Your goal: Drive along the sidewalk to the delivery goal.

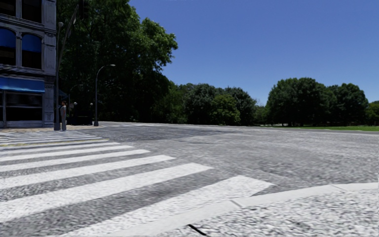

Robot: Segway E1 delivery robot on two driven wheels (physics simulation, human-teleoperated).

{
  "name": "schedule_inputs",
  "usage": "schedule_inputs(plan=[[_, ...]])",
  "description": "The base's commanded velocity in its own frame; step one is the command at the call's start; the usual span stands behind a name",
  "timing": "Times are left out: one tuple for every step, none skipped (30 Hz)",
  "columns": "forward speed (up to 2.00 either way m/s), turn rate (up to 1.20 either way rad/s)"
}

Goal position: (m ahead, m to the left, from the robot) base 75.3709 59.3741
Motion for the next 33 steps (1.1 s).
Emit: schedule_inputs(plan=[[1.99, 0.88], [1.97, 0.88], [1.91, 0.88], [1.91, 0.88], [1.87, 0.88], [1.80, 0.88], [1.74, 0.88], [1.74, 0.88], [1.69, 0.88], [1.68, 0.88], [1.66, 0.87], [1.66, 0.87], [1.65, 0.83], [1.64, 0.76], [1.62, 0.72], [1.62, 0.72], [1.58, 0.69], [1.55, 0.67], [1.55, 0.67], [1.51, 0.63], [1.50, 0.62], [1.49, 0.56], [1.49, 0.56], [1.49, 0.38], [1.49, 0.00], [1.49, 0.00], [1.49, 0.00], [1.49, 0.00], [1.49, 0.00], [1.49, 0.00], [1.49, 0.00], [1.49, 0.00], [1.49, 0.00]])
